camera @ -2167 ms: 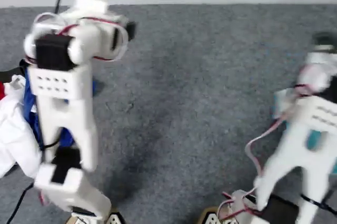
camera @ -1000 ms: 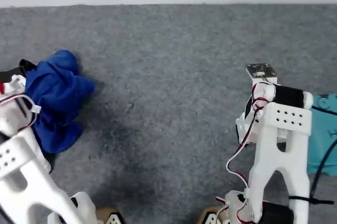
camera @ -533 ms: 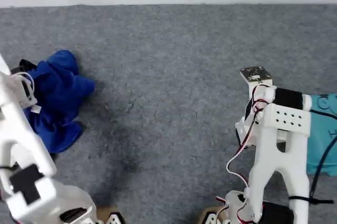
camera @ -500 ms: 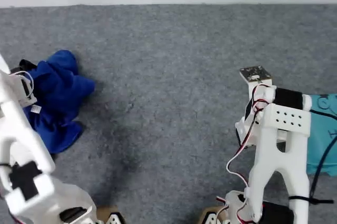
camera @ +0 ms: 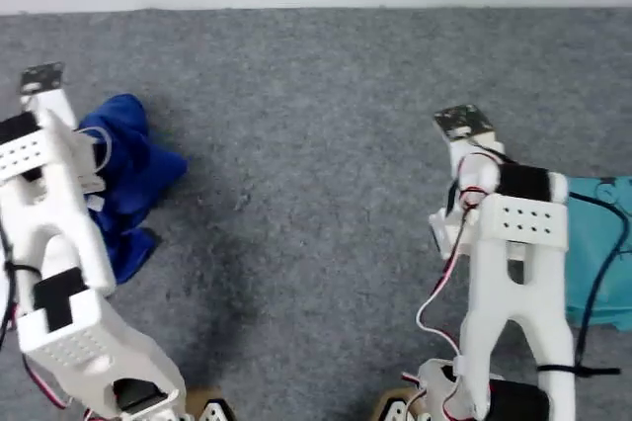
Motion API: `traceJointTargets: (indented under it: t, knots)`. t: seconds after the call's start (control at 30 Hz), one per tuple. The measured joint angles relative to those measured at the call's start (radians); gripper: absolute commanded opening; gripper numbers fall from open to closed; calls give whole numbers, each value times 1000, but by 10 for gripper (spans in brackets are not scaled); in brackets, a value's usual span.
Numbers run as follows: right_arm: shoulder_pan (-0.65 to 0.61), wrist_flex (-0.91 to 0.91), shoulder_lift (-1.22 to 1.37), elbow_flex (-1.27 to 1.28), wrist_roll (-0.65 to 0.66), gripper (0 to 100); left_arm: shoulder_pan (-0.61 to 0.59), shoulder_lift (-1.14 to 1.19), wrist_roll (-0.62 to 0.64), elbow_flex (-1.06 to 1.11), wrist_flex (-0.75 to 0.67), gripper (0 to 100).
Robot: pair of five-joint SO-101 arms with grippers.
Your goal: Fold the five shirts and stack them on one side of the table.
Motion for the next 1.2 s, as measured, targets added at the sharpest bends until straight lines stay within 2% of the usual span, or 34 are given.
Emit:
traceJointTargets:
  t: [0.1, 0.27, 0.47, 0.57, 0.67, 0.83, 1.0, 1.2]
  knots:
    - [-49, -5, 0, 0, 2, 139, 101, -63, 0, -72, 78, 13]
    - [-106, -5, 0, 0, 2, 139, 336, -190, 0, -199, 167, 13]
    - [-104, -5, 0, 0, 2, 139, 629, -313, -3, -328, 227, 13]
    - [-103, -5, 0, 0, 2, 139, 730, -368, -3, -350, 235, 13]
    - [-101, -5, 0, 0, 2, 139, 767, -393, -3, -324, 245, 14]
    - [-101, -5, 0, 0, 2, 139, 753, -396, -3, -121, 226, 19]
    - [-106, -5, 0, 0, 2, 143, 735, -396, -28, 48, 230, 170]
    - [-106, -5, 0, 0, 2, 144, 752, -425, -77, 71, 287, 184]
